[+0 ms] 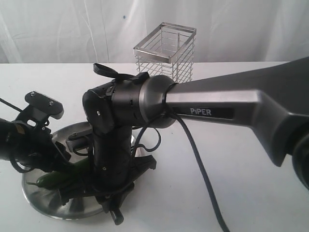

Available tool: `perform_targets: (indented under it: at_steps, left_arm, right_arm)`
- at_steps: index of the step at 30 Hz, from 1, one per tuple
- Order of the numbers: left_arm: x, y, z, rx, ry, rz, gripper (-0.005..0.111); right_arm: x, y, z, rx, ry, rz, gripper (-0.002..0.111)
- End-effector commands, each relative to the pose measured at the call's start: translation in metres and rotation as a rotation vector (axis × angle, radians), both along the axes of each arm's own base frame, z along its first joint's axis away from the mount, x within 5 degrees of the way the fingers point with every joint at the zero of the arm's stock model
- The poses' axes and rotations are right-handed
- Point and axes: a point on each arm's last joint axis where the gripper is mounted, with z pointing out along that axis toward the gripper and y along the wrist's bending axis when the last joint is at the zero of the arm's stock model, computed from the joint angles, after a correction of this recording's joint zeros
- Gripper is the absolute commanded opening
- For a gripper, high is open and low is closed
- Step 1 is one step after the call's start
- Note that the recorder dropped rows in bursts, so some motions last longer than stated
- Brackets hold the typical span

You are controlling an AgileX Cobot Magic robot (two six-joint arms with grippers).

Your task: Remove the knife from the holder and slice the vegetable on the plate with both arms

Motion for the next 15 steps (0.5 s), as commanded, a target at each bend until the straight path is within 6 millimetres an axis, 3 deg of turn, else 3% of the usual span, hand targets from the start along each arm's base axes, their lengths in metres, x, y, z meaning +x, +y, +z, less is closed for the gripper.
perform_targets:
  at_steps: [1, 7, 15]
  left_arm:
    - [0.001, -0.001, 0.003, -0.038, -0.027, 0.042, 0.046]
    - [0.011, -0.004, 0.015, -0.097, -0.065, 0.106, 0.0]
    - [0.026, -0.001, 0.016, -0.07, 0.007, 0.094, 0.0]
  right_arm:
    - [-0.001, -0.001, 0.001, -0.001, 0.003, -0.005, 0.0]
    - [-0.001, -0.001, 0.001, -0.001, 0.003, -0.005, 0.0]
    - [-0.001, -0.001, 0.001, -0.005, 0.007, -0.004, 0.0]
